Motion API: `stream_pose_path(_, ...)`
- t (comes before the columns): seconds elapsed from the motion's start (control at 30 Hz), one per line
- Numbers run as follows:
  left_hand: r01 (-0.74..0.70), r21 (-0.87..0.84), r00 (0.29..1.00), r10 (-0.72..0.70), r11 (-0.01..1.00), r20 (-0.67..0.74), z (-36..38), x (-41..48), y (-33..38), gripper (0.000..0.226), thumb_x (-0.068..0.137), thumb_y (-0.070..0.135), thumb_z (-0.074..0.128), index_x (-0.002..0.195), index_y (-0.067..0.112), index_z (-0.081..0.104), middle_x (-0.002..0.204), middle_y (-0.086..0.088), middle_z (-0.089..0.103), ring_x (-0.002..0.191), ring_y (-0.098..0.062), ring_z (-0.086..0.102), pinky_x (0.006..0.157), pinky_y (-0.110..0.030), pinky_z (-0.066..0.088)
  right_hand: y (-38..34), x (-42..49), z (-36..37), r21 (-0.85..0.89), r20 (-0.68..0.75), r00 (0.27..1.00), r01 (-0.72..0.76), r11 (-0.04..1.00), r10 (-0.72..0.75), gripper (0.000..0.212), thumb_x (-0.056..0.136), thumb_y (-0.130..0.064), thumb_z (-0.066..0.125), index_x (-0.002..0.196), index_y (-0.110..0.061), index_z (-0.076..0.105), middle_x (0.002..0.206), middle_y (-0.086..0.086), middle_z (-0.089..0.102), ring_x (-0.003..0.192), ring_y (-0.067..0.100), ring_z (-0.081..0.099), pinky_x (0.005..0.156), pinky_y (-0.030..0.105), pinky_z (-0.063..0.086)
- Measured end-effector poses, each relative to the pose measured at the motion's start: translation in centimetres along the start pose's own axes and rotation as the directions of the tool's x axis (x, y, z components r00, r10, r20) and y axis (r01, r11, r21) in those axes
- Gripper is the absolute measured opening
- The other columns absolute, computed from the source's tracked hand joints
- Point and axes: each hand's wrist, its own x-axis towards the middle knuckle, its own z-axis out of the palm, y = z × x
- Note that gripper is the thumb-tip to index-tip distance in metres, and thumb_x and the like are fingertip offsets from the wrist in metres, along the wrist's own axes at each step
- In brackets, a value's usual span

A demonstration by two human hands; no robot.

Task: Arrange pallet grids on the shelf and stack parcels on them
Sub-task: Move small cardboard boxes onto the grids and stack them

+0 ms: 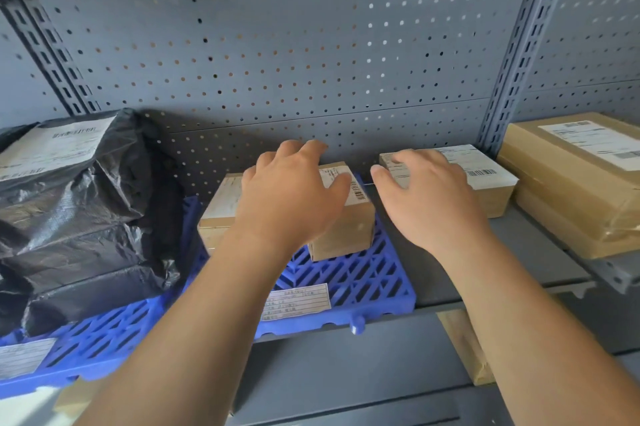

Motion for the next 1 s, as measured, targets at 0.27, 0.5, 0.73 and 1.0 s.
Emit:
stream_pose_path(0.27, -0.026, -0.028, 0.999, 0.027, 0.999, 0.03, 2.0, 2.1, 6.4, 0.062, 0.094, 0.058, 0.051, 0.15, 0.033, 0.04, 0.151, 0.002, 0.045, 0.136, -0.034, 0.04, 0.11, -0.046, 0.034, 5.9, 2.5, -3.0, 0.01, -0.02, 1.0, 0.003, 1.0, -0.003, 0.054, 0.097, -0.057, 0.042, 0.142, -0.03, 0.047, 0.145, 0.002, 0.048, 0.13, 0.033, 0.042, 0.103, 0.047, 0.041)
stream_pose_path(0.5, -0.044, 0.008, 0.999, 0.044, 0.999, 0.025, 4.9, 4.0, 11.9, 0.062, 0.093, 0.057, 0.055, 0.149, 0.032, 0.043, 0.148, 0.002, 0.048, 0.136, -0.03, 0.04, 0.111, -0.042, 0.031, 11.2, 5.3, -5.3, 0.036, -0.026, 0.999, 0.024, 0.999, -0.023, 0.058, 0.097, -0.055, 0.044, 0.149, -0.029, 0.039, 0.149, 0.003, 0.046, 0.132, 0.032, 0.043, 0.104, 0.047, 0.042)
stream_pose_path(0.73, 0.03, 0.029, 0.996, -0.033, 0.999, 0.087, 8.0, 5.4, 14.8, 0.061, 0.093, 0.054, 0.054, 0.148, 0.031, 0.042, 0.146, 0.001, 0.049, 0.135, -0.031, 0.04, 0.112, -0.044, 0.034, 14.3, 6.9, -4.8, 0.045, 0.085, 0.994, 0.059, 0.997, -0.063, 0.056, 0.098, -0.05, 0.047, 0.149, -0.029, 0.038, 0.148, 0.003, 0.045, 0.133, 0.03, 0.042, 0.104, 0.046, 0.041)
stream_pose_path(1.0, 0.106, 0.108, 0.99, -0.116, 0.988, 0.082, 11.8, 6.7, 16.0, 0.048, 0.103, 0.044, 0.037, 0.147, 0.027, 0.043, 0.15, -0.003, 0.043, 0.136, -0.033, 0.036, 0.105, -0.049, 0.035, 15.4, 8.9, -3.0, -0.004, 0.163, 0.981, 0.11, 0.994, -0.107, 0.044, 0.099, -0.044, 0.045, 0.14, -0.027, 0.049, 0.146, -0.001, 0.046, 0.132, 0.028, 0.041, 0.102, 0.044, 0.04)
